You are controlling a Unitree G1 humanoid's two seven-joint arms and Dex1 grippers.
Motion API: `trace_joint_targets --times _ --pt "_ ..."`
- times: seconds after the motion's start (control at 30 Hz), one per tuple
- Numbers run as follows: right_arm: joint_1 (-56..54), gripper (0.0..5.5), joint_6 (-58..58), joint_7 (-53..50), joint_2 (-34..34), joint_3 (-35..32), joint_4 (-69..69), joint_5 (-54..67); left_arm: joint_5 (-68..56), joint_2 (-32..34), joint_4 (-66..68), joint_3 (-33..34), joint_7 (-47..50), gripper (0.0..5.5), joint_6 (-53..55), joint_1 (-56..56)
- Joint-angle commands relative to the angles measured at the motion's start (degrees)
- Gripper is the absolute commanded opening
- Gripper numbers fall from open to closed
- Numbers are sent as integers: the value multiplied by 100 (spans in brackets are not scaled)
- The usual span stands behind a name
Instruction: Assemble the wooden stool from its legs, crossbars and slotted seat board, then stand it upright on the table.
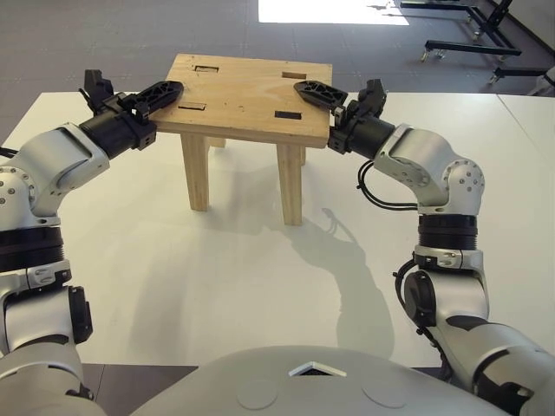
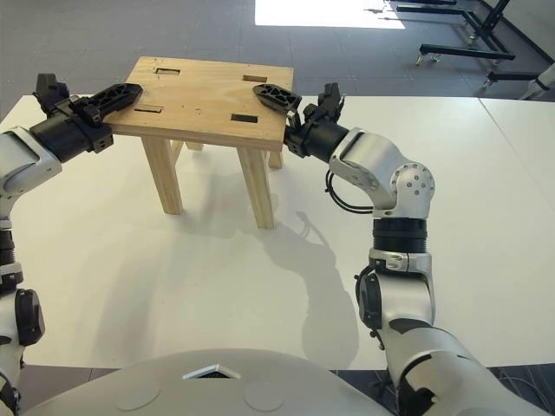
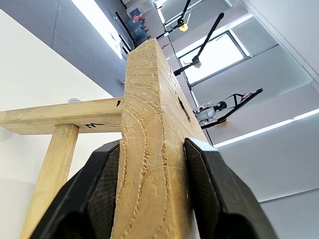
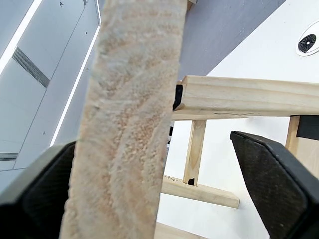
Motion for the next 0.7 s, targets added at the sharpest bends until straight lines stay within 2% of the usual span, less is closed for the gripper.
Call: trace_joint_targets --times 0.03,0.5,0.7 --pt "23 457 306 -71 -49 261 193 -379 529 -136 194 -665 121 181 770 485" --pt "120 457 578 -352 -210 319 496 -718 694 -82 191 -711 -4 181 787 569" --pt "307 457 829 -551 -537 496 418 -957 787 -44 205 -719 -49 181 811 678"
